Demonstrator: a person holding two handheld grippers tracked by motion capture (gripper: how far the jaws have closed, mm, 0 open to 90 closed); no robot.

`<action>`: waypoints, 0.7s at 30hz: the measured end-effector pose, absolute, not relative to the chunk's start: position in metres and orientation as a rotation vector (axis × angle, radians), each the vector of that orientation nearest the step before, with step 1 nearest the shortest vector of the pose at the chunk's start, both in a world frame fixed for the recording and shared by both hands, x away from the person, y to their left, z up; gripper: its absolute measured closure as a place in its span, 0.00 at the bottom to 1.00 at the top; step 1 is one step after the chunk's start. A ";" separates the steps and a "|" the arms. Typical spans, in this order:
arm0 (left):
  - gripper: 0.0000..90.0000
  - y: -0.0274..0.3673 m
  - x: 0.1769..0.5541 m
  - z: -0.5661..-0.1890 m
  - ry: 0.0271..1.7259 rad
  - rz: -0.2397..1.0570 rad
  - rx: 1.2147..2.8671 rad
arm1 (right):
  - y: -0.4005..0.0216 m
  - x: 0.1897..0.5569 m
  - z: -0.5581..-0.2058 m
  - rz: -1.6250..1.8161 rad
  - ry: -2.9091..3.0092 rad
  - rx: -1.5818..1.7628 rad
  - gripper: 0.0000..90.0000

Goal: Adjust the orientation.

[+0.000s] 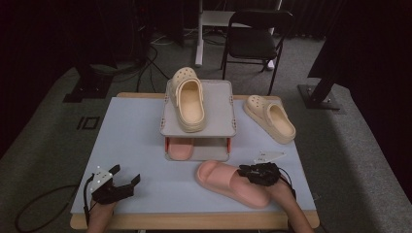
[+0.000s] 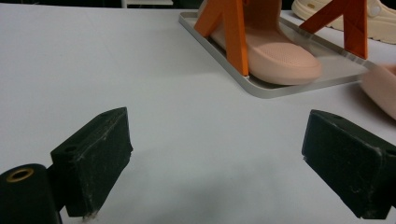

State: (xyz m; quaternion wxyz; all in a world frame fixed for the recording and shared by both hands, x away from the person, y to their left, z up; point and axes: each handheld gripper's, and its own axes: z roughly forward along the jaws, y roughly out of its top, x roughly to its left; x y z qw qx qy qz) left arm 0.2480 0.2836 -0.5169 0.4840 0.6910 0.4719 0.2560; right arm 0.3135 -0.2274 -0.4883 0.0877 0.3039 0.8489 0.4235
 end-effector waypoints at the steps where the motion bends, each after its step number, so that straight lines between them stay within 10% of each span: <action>1: 0.09 0.284 0.248 -0.517 1.149 0.623 1.683 | -0.227 0.313 -0.488 1.269 2.523 0.900 0.87; 21: 0.09 0.284 0.248 -0.517 1.146 0.622 1.681 | -0.213 0.313 -0.478 1.345 2.366 0.908 0.94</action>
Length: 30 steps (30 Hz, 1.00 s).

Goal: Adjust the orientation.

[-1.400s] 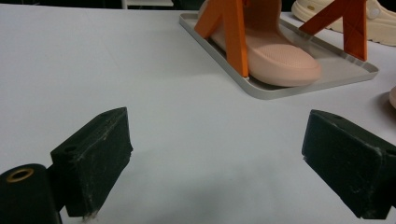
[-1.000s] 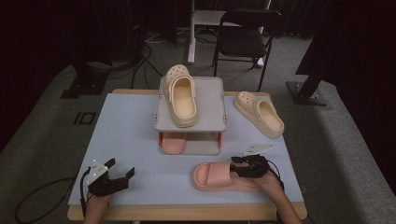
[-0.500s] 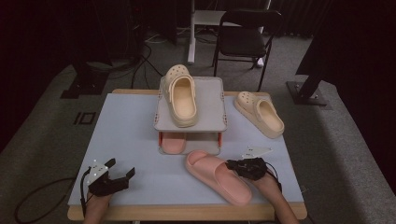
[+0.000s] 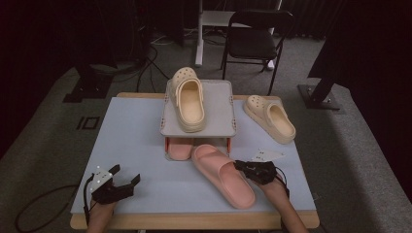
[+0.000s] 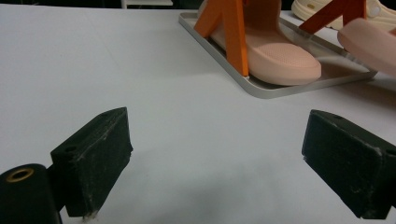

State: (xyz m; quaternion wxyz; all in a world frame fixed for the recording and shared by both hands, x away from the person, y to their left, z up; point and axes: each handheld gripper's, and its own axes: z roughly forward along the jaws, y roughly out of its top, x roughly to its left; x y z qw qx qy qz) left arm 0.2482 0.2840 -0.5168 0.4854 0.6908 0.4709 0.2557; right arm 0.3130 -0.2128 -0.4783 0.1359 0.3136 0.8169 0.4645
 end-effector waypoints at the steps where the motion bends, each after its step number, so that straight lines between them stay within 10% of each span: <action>1: 0.09 0.284 0.248 -0.517 1.147 0.621 1.680 | -0.212 0.314 -0.478 1.340 2.345 0.922 0.94; 17: 0.09 0.284 0.249 -0.517 1.146 0.619 1.680 | -0.186 0.322 -0.485 1.234 2.182 1.180 0.92; 30: 0.09 0.283 0.248 -0.517 1.141 0.620 1.683 | -0.174 0.312 -0.490 1.332 2.273 1.165 0.66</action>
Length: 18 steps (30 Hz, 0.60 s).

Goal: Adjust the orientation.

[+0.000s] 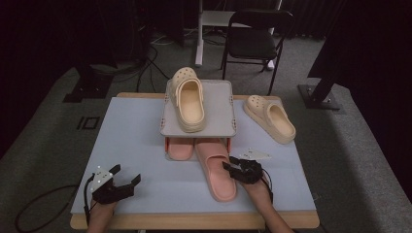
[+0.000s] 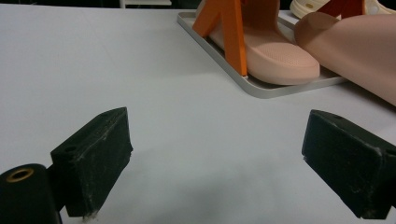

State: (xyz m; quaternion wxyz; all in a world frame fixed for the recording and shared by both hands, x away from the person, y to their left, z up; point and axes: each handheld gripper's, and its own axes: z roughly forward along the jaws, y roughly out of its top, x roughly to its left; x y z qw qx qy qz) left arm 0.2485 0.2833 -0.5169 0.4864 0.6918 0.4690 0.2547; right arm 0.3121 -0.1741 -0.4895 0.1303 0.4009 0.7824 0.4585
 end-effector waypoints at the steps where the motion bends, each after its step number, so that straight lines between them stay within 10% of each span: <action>1: 0.09 0.283 0.248 -0.517 1.140 0.623 1.684 | -0.174 0.311 -0.489 1.347 2.283 1.165 0.66; 18: 0.09 0.283 0.249 -0.517 1.139 0.617 1.683 | -0.158 0.316 -0.487 1.270 2.147 1.214 0.80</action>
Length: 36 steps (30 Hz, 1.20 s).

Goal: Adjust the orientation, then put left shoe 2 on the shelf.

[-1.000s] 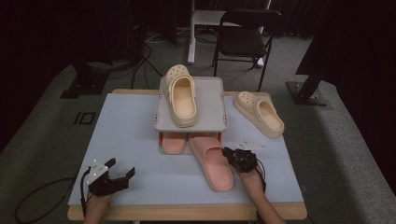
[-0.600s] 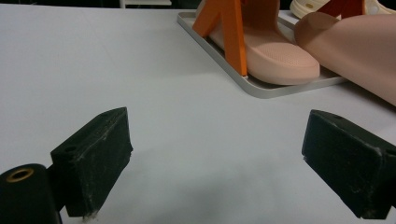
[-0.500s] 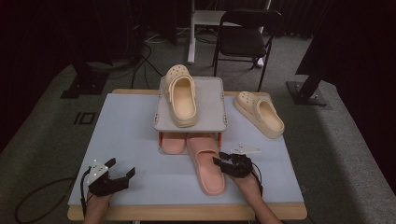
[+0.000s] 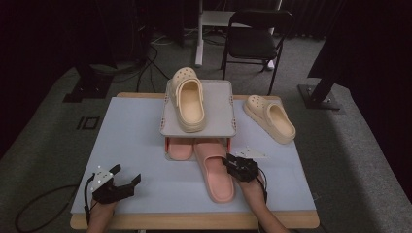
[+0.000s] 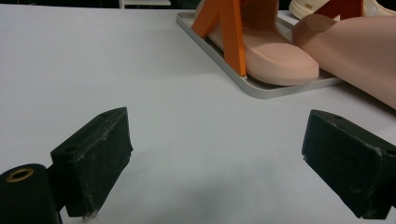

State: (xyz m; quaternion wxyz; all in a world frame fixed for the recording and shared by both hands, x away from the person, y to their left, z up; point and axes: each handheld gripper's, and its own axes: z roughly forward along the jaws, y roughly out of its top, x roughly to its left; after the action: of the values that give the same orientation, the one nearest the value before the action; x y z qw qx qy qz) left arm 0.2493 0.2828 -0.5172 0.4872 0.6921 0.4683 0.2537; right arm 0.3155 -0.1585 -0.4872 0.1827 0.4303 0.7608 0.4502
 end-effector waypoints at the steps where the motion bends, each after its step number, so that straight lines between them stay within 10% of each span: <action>1: 0.09 0.283 0.249 -0.517 1.139 0.616 1.683 | -0.157 0.316 -0.487 1.255 2.136 1.207 0.81; 21: 0.09 0.283 0.250 -0.517 1.138 0.613 1.681 | -0.146 0.338 -0.489 1.224 1.919 1.414 0.86; 36: 0.09 0.282 0.250 -0.517 1.130 0.610 1.684 | -0.142 0.336 -0.487 1.295 2.038 1.380 0.52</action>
State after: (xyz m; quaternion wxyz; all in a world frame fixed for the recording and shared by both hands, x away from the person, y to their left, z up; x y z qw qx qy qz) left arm 0.2496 0.2816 -0.5173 0.4896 0.6933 0.4653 0.2512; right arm 0.3364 -0.1423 -0.4867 0.1795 0.4881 0.7209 0.4581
